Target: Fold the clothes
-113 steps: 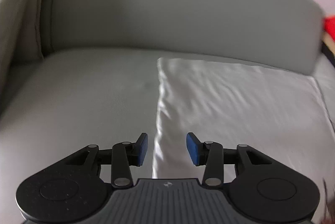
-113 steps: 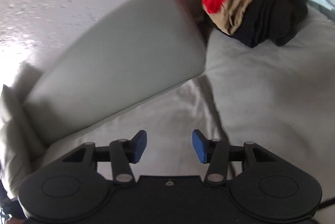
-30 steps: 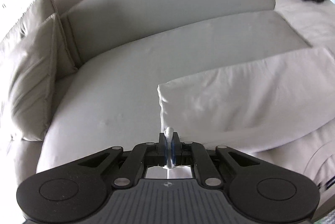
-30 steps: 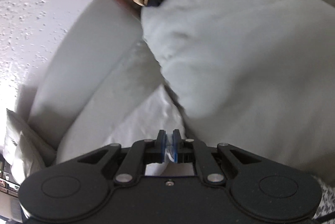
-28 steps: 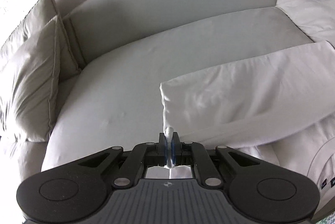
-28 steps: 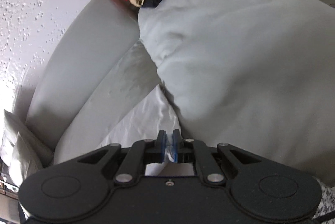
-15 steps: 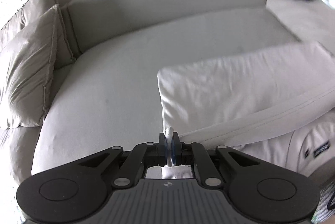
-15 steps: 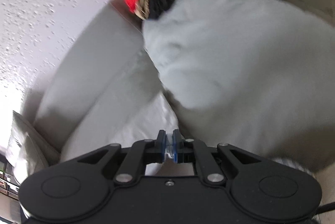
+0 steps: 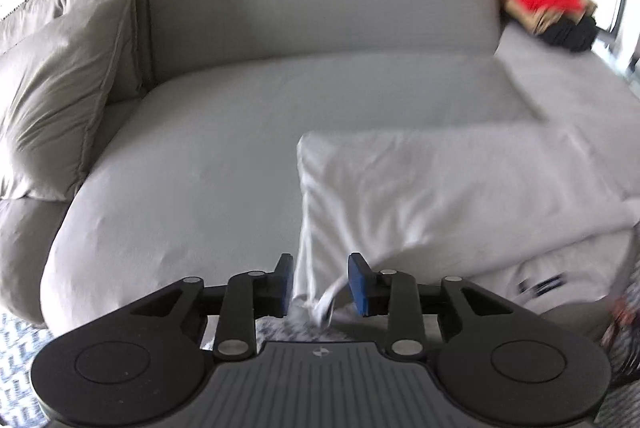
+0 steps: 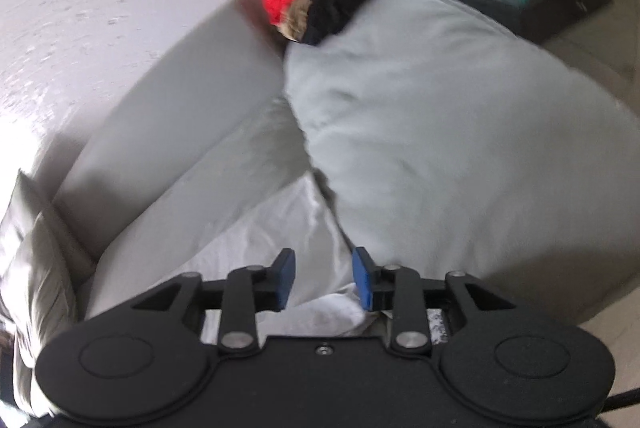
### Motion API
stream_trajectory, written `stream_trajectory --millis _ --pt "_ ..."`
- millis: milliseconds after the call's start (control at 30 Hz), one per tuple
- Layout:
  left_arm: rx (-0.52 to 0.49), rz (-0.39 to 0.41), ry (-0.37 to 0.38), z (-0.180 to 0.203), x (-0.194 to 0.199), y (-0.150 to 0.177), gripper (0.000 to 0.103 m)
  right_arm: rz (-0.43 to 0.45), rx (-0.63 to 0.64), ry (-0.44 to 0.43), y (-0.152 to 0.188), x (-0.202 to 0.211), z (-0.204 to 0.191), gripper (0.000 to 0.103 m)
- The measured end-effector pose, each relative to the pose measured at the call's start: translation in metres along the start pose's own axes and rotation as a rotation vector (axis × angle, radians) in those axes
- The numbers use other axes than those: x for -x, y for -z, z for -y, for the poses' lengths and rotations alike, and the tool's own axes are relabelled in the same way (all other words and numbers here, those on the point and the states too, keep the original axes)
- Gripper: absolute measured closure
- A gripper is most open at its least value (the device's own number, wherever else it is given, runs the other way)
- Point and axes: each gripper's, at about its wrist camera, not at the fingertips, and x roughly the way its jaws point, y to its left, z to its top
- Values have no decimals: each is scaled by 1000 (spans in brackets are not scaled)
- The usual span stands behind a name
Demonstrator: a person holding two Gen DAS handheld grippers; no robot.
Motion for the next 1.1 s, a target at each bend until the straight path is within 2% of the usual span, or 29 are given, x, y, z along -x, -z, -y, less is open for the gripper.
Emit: stream_trajectory --millis 100,233,400,433,467,500,600,700,833,967,1033,1100 --pt "10 20 27 13 -1 -4 68 -3 32 -14 3 -3 -14 69" --pt "-44 -22 94 43 -12 1 68 -73 49 -17 16 -21 -24 69" --pt "-81 -40 107 62 -20 9 68 -84 102 -6 28 -23 -27 69" --pt "-64 -48 109 62 -23 9 68 -79 113 -5 30 -23 -28 73" --pt "-50 -55 114 62 -26 8 68 -82 124 -10 32 -24 -30 88" --pt "-45 -58 122 63 -28 6 69 -98 139 -24 34 -25 -32 92" --pt "-63 -50 140 68 -32 -3 69 -144 179 -49 34 -36 -45 93" --pt "-79 -44 119 76 -50 -19 70 -182 221 -57 28 -54 -62 92" --pt "-67 -112 132 88 -90 -36 73 -252 249 -31 17 -99 -84 89" --pt "-96 -186 152 98 -122 -35 73 -324 241 24 12 -140 -89 89" --pt "-119 -202 160 101 -126 -29 74 -366 231 66 15 -153 -84 89" --pt "-141 -230 207 102 -118 -22 75 -414 209 44 19 -151 -75 90"
